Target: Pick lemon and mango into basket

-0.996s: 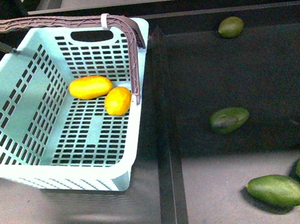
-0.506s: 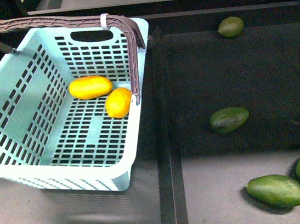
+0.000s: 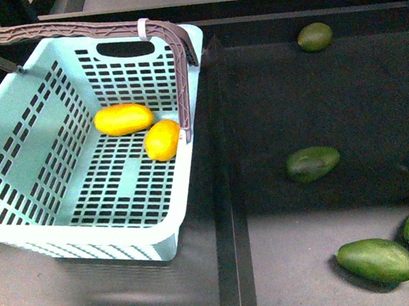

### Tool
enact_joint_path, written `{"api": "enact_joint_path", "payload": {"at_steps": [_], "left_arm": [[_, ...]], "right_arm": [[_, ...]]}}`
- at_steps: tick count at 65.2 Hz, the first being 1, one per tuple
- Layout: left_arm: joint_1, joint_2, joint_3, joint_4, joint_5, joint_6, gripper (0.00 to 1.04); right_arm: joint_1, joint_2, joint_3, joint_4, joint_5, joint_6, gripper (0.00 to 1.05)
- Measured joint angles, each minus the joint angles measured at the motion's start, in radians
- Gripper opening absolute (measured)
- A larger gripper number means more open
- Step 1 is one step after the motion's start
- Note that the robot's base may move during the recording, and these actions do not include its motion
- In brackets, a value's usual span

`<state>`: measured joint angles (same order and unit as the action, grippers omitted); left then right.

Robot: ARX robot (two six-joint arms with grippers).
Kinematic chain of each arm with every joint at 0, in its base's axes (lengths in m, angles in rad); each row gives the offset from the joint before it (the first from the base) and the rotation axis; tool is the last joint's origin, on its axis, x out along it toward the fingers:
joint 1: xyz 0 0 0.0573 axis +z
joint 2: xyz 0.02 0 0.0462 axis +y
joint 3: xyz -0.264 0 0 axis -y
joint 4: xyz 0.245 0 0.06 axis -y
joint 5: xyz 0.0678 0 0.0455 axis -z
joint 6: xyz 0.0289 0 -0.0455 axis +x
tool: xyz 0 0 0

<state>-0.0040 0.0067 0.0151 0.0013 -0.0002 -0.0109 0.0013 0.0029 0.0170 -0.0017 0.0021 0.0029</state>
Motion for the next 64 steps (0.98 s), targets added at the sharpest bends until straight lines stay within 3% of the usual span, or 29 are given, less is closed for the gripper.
{"api": "enact_joint_path", "payload": {"at_steps": [20, 29, 37, 47, 64], "left_arm": [[0.000, 0.000, 0.000, 0.000, 0.000, 0.000, 0.04], [0.000, 0.000, 0.000, 0.000, 0.000, 0.000, 0.30], [0.000, 0.000, 0.000, 0.000, 0.000, 0.000, 0.67], [0.000, 0.000, 0.000, 0.000, 0.000, 0.000, 0.99], [0.000, 0.000, 0.000, 0.000, 0.000, 0.002, 0.98]], "right_arm": [[0.000, 0.000, 0.000, 0.000, 0.000, 0.000, 0.96], [0.000, 0.000, 0.000, 0.000, 0.000, 0.000, 0.96], [0.000, 0.000, 0.000, 0.000, 0.000, 0.000, 0.96], [0.000, 0.000, 0.000, 0.000, 0.000, 0.000, 0.96], [0.000, 0.000, 0.000, 0.000, 0.000, 0.000, 0.96]]}}
